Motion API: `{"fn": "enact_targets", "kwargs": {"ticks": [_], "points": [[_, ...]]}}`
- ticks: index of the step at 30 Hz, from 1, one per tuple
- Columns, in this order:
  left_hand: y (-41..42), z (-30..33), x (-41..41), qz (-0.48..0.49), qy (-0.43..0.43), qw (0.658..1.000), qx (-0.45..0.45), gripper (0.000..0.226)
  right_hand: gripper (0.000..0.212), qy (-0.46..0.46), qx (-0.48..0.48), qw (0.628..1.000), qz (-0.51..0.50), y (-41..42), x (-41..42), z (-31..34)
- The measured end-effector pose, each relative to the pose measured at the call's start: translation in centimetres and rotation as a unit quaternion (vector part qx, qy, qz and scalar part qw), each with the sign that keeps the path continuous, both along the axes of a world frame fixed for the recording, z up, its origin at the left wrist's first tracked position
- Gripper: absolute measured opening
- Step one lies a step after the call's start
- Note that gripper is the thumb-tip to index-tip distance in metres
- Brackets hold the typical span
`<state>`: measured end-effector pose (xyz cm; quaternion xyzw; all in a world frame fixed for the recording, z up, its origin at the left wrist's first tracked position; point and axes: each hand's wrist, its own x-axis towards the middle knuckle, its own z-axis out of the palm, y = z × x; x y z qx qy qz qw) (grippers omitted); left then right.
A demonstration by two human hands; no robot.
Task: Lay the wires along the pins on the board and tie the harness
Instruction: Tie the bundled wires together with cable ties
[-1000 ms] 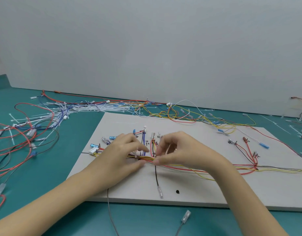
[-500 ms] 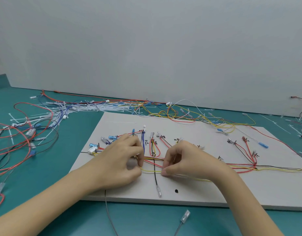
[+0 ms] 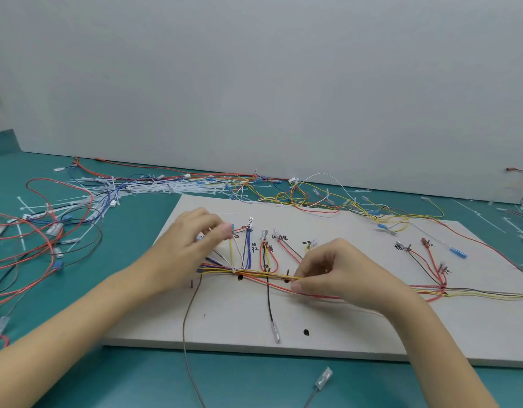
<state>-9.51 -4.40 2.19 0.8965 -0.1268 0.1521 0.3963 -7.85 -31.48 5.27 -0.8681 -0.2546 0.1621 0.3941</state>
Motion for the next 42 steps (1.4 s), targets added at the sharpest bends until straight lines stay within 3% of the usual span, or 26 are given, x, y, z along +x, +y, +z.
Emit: {"fn": "enact_targets", "kwargs": {"ticks": [2, 5, 9, 12, 17, 22, 26, 31, 34, 38, 42], "points": [[1.0, -0.2, 1.1, 0.038, 0.004, 0.999, 0.014, 0.044, 0.009, 0.053, -0.014, 0.998, 0.006, -1.3, 0.0, 0.6], [2.5, -0.9, 3.1, 0.093, -0.005, 0.992, 0.081, 0.016, 0.016, 0.093, -0.036, 0.995, 0.031, -2.6, -0.3, 1.3], [3.8, -1.4, 6.0, 0.124, 0.003, 0.975, 0.183, 0.027, 0.017, 0.166, -0.015, 0.982, 0.084, -2.4, -0.7, 1.4], [3.9, -1.5, 8.0, 0.136, 0.033, 0.965, 0.22, 0.033, 0.012, 0.145, -0.075, 0.986, 0.038, -2.3, -0.4, 1.1], [3.8, -1.1, 9.1, 0.147, 0.017, 0.971, 0.189, 0.013, 0.018, 0.071, -0.094, 0.993, -0.028, -4.5, 0.2, 1.5], [3.7, -1.1, 9.3, 0.141, 0.038, 0.956, 0.256, 0.012, 0.021, 0.153, 0.031, 0.98, 0.122, -3.7, -0.5, 1.9], [3.5, -0.7, 10.0, 0.141, 0.08, 0.926, 0.341, 0.017, 0.023, 0.176, 0.007, 0.965, 0.194, -0.3, -1.5, 0.6], [3.9, 0.3, 9.9, 0.114, 0.101, 0.95, 0.272, 0.003, 0.046, 0.135, 0.05, 0.988, 0.053, 0.4, -1.1, 0.2], [4.0, 0.2, 9.8, 0.11, 0.117, 0.957, 0.243, 0.003, 0.04, 0.104, 0.066, 0.992, 0.009, 0.8, -1.0, -0.5], [3.4, 0.2, 10.1, 0.115, 0.15, 0.93, 0.315, 0.01, 0.031, 0.089, 0.035, 0.995, 0.033, 2.0, -1.4, -1.4], [2.7, 0.1, 10.0, 0.118, 0.164, 0.89, 0.408, 0.016, 0.032, 0.015, 0.092, 0.993, -0.066, 2.4, -0.8, -1.6]]}}
